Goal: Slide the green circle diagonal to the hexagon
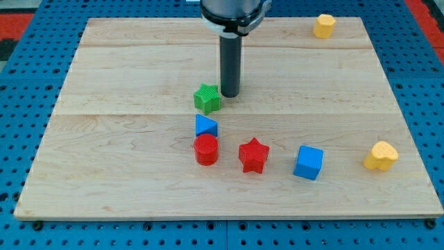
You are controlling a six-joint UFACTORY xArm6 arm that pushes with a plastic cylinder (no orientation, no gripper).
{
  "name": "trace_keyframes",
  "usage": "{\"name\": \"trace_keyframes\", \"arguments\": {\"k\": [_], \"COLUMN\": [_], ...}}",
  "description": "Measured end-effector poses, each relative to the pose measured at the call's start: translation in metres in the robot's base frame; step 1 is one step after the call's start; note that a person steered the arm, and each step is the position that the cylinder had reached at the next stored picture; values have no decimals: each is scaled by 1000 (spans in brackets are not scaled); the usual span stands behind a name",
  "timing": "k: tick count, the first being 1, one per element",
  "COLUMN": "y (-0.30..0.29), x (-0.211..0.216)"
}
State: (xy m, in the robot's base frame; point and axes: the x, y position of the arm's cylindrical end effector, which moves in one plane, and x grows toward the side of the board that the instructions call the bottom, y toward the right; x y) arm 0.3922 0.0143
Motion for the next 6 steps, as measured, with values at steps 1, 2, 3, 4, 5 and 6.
{"name": "trace_keyframes", "arguments": {"k": [1,2,3,4,5,6], "y": [-28,-25,-10,-8,-30,-77], "x": [-7,-36,-72,-67,-39,-34]}}
